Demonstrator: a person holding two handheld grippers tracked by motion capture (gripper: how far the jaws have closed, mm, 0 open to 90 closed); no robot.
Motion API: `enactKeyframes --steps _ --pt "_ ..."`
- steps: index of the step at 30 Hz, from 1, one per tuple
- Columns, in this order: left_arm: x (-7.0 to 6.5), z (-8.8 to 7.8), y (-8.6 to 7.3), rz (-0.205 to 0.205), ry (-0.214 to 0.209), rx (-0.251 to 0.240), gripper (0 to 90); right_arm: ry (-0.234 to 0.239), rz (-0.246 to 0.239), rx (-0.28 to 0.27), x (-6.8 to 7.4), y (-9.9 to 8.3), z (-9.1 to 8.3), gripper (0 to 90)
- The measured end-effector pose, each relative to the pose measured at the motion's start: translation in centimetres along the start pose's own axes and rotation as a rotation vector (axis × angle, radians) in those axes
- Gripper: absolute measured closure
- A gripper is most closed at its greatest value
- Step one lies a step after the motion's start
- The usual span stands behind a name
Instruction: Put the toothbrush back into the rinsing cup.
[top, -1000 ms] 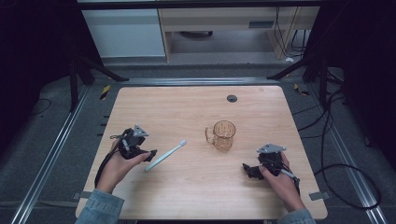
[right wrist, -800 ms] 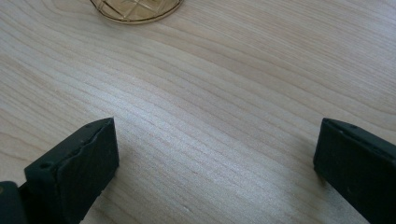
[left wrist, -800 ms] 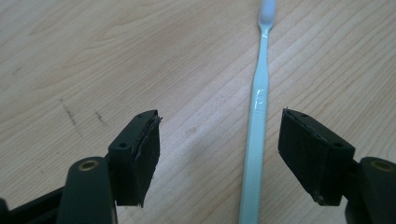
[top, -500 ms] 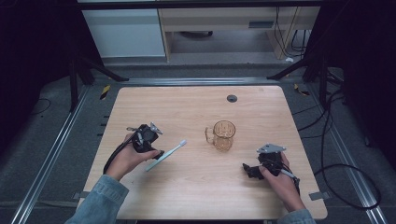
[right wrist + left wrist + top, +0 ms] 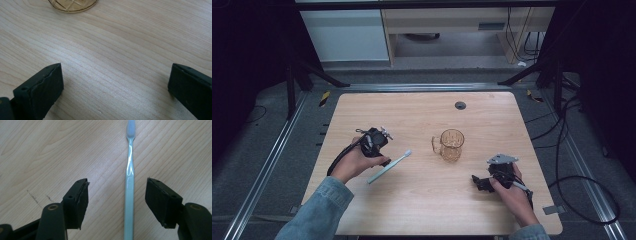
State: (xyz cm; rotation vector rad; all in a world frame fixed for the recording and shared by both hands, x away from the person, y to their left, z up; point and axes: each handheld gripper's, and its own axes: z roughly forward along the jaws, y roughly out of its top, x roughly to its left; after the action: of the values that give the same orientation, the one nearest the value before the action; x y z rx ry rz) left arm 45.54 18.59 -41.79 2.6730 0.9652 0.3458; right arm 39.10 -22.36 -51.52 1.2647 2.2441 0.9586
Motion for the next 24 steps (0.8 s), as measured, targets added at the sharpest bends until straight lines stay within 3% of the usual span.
enactKeyframes --steps 9,18,24 --pt "0.1 0.3 1.1 0.006 -0.018 0.036 28.9 0.001 0.0 0.0 0.0 0.0 0.0 0.4" --pt "-0.3 0.4 2.2 0.058 -0.028 0.081 39.2 0.001 -0.001 0.0 0.0 0.0 0.0 0.4" --pt "0.0 0.9 2.6 0.063 -0.045 0.114 44.4 0.001 -0.001 0.0 0.0 0.0 0.0 0.4"
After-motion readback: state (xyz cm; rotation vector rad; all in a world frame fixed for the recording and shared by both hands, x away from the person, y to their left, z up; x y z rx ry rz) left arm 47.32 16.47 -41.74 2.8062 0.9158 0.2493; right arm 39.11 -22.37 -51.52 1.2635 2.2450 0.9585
